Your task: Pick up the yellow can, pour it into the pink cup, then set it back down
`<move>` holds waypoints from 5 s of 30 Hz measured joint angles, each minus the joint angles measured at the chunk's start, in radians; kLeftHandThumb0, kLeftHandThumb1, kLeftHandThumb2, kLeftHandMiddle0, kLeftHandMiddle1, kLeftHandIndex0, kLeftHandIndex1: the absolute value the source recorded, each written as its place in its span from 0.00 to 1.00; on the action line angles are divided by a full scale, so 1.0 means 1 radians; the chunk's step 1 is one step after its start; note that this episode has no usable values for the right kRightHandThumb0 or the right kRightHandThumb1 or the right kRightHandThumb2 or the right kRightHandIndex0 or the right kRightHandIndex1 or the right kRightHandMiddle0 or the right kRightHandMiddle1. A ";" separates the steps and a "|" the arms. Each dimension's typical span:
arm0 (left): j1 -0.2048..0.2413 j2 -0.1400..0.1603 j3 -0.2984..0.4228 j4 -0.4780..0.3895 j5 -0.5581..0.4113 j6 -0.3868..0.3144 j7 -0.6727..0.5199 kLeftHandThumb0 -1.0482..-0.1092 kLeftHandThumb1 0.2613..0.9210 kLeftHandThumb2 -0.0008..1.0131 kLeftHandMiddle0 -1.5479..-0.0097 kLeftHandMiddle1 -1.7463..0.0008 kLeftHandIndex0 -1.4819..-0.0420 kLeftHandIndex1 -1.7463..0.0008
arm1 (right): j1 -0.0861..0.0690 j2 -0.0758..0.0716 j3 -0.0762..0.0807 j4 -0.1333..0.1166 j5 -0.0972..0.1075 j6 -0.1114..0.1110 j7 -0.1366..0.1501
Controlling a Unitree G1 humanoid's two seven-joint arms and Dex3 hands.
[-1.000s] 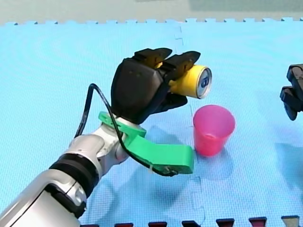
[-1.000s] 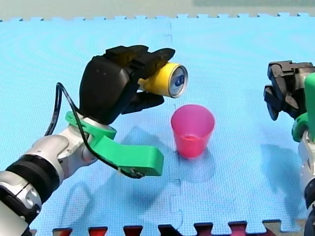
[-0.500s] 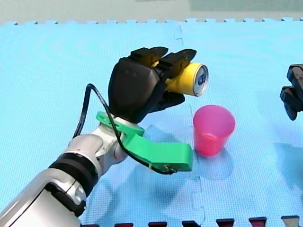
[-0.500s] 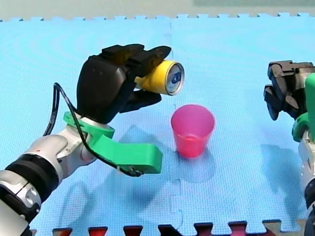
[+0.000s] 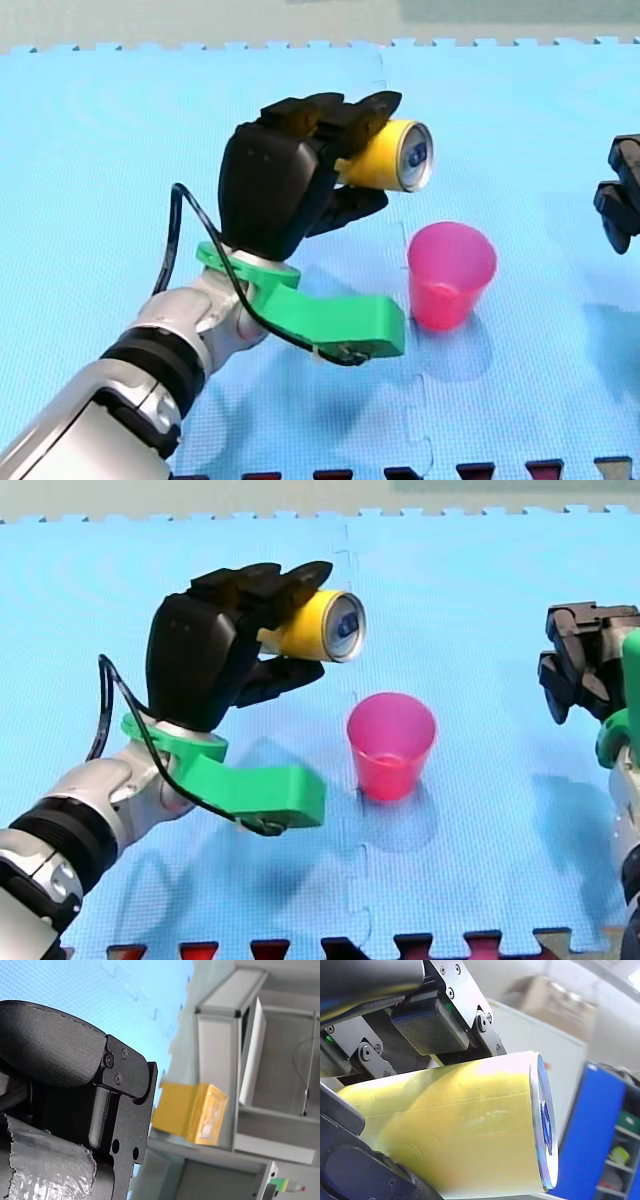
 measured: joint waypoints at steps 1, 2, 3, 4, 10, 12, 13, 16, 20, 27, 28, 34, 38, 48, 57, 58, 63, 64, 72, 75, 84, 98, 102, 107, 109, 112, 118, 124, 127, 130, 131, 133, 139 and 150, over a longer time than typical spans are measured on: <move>0.003 -0.001 0.008 0.003 -0.010 -0.004 0.006 0.69 0.80 0.00 0.19 1.00 0.20 1.00 | 0.000 0.000 0.000 0.000 0.000 0.000 0.000; 0.007 -0.001 0.022 0.005 -0.023 -0.014 0.021 0.68 0.80 0.00 0.19 1.00 0.20 1.00 | 0.000 -0.001 0.000 -0.001 0.000 0.001 0.001; 0.009 -0.001 0.030 0.006 -0.031 -0.022 0.031 0.68 0.80 0.00 0.19 1.00 0.20 1.00 | 0.000 -0.002 0.000 -0.001 0.000 0.001 0.001; 0.012 -0.001 0.047 0.008 -0.051 -0.039 0.041 0.68 0.80 0.00 0.19 1.00 0.21 1.00 | 0.000 -0.002 0.000 -0.001 0.000 0.002 0.001; 0.054 -0.008 0.151 0.009 -0.181 -0.140 -0.003 0.69 0.79 0.00 0.21 1.00 0.20 1.00 | -0.001 -0.004 0.001 -0.002 0.000 0.007 0.001; 0.073 -0.012 0.178 0.006 -0.217 -0.164 -0.035 0.69 0.80 0.00 0.22 1.00 0.20 1.00 | -0.001 -0.005 0.001 -0.002 0.000 0.009 0.001; 0.085 -0.016 0.194 0.003 -0.234 -0.177 -0.052 0.69 0.80 0.00 0.23 1.00 0.20 1.00 | -0.001 -0.006 0.001 -0.002 0.000 0.010 0.002; 0.110 -0.026 0.229 -0.002 -0.273 -0.208 -0.081 0.69 0.80 0.00 0.23 1.00 0.20 1.00 | -0.001 -0.007 0.001 -0.003 0.001 0.013 0.003; 0.140 -0.038 0.288 -0.009 -0.364 -0.277 -0.189 0.68 0.82 0.01 0.24 1.00 0.22 1.00 | -0.001 -0.008 0.001 -0.003 0.001 0.014 0.004; 0.189 -0.062 0.388 -0.028 -0.539 -0.369 -0.426 0.70 0.84 0.01 0.21 0.99 0.23 1.00 | -0.001 -0.008 0.002 -0.003 0.001 0.019 0.001; 0.197 -0.065 0.402 -0.035 -0.561 -0.373 -0.454 0.70 0.84 0.00 0.20 0.99 0.23 1.00 | -0.001 -0.008 0.003 -0.003 0.001 0.022 0.001; 0.249 -0.093 0.508 -0.108 -0.707 -0.376 -0.648 0.71 0.85 0.00 0.19 0.99 0.22 1.00 | -0.001 -0.010 0.006 -0.004 -0.002 0.034 -0.003; 0.282 -0.118 0.556 -0.172 -0.775 -0.312 -0.753 0.71 0.85 0.00 0.19 0.99 0.22 1.00 | -0.002 -0.011 0.007 -0.005 -0.002 0.040 -0.003; 0.359 -0.156 0.645 -0.274 -0.897 -0.205 -0.957 0.71 0.86 0.00 0.19 1.00 0.22 1.00 | -0.002 -0.012 0.006 -0.005 0.002 0.045 0.002; 0.399 -0.175 0.676 -0.289 -0.900 -0.176 -1.001 0.73 0.87 0.00 0.19 1.00 0.22 1.00 | -0.002 -0.014 0.004 -0.006 0.006 0.046 0.009; 0.401 -0.175 0.677 -0.276 -0.889 -0.182 -0.999 0.73 0.87 0.00 0.19 1.00 0.22 1.00 | -0.002 -0.014 0.004 -0.006 0.007 0.047 0.010; 0.399 -0.148 0.652 -0.153 -0.761 -0.266 -0.901 0.73 0.87 0.00 0.19 1.00 0.23 1.00 | -0.001 -0.015 0.003 -0.007 0.007 0.047 0.013; 0.397 -0.142 0.645 -0.130 -0.736 -0.286 -0.877 0.73 0.87 0.00 0.19 1.00 0.23 1.00 | -0.001 -0.015 0.003 -0.007 0.008 0.047 0.014; 0.371 -0.132 0.615 -0.040 -0.644 -0.350 -0.763 0.73 0.87 0.00 0.19 1.00 0.23 1.00 | -0.001 -0.018 -0.003 -0.009 0.014 0.049 0.023; 0.369 -0.131 0.595 -0.035 -0.605 -0.348 -0.715 0.73 0.88 0.00 0.19 1.00 0.24 1.00 | -0.001 -0.020 -0.003 -0.009 0.016 0.055 0.026; 0.364 -0.113 0.518 -0.034 -0.492 -0.330 -0.580 0.71 0.88 0.00 0.20 1.00 0.24 1.00 | 0.000 -0.021 -0.003 -0.013 0.017 0.060 0.027; 0.359 -0.121 0.531 -0.015 -0.577 -0.358 -0.675 0.65 0.88 0.00 0.36 1.00 0.44 1.00 | 0.001 -0.024 -0.004 -0.014 0.020 0.071 0.031; 0.358 -0.124 0.553 -0.006 -0.615 -0.354 -0.731 0.44 0.79 0.00 0.61 1.00 0.67 1.00 | -0.001 -0.025 -0.006 -0.013 0.024 0.079 0.035; 0.348 -0.108 0.530 -0.002 -0.558 -0.295 -0.674 0.12 0.84 0.01 0.80 1.00 0.86 1.00 | -0.002 -0.027 -0.007 -0.013 0.024 0.081 0.036; 0.347 -0.104 0.527 -0.002 -0.554 -0.290 -0.659 0.09 0.84 0.01 0.81 1.00 0.87 1.00 | -0.003 -0.029 -0.007 -0.013 0.023 0.082 0.036; 0.346 -0.102 0.526 -0.004 -0.547 -0.285 -0.631 0.06 0.83 0.00 0.83 1.00 0.89 1.00 | -0.003 -0.030 -0.006 -0.013 0.023 0.082 0.036; 0.346 -0.099 0.529 -0.020 -0.536 -0.259 -0.585 0.00 0.87 0.01 0.88 1.00 0.92 1.00 | -0.006 -0.031 -0.003 -0.014 0.022 0.082 0.034; 0.348 -0.086 0.502 -0.032 -0.493 -0.248 -0.536 0.00 0.90 0.01 0.91 1.00 0.94 1.00 | -0.006 -0.031 -0.001 -0.014 0.020 0.083 0.031; 0.350 -0.078 0.488 -0.042 -0.477 -0.248 -0.527 0.00 0.90 0.01 0.92 1.00 0.94 1.00 | -0.007 -0.031 0.000 -0.014 0.019 0.083 0.027; 0.351 -0.073 0.478 -0.048 -0.468 -0.248 -0.524 0.00 0.90 0.01 0.92 1.00 0.95 1.00 | -0.008 -0.031 0.001 -0.014 0.018 0.083 0.026; 0.352 -0.071 0.474 -0.049 -0.463 -0.248 -0.523 0.00 0.90 0.01 0.92 1.00 0.95 1.00 | -0.008 -0.031 0.001 -0.014 0.018 0.083 0.026; 0.353 -0.067 0.469 -0.053 -0.458 -0.250 -0.523 0.00 0.90 0.01 0.93 1.00 0.95 1.00 | -0.008 -0.031 0.002 -0.014 0.017 0.083 0.026; 0.366 -0.060 0.464 -0.066 -0.463 -0.278 -0.554 0.00 0.90 0.01 0.93 1.00 0.95 1.00 | -0.007 -0.031 0.003 -0.014 0.015 0.082 0.025; 0.448 -0.054 0.471 -0.182 -0.541 -0.339 -0.730 0.00 0.93 0.01 0.94 1.00 0.96 1.00 | -0.006 -0.030 0.005 -0.015 0.013 0.082 0.023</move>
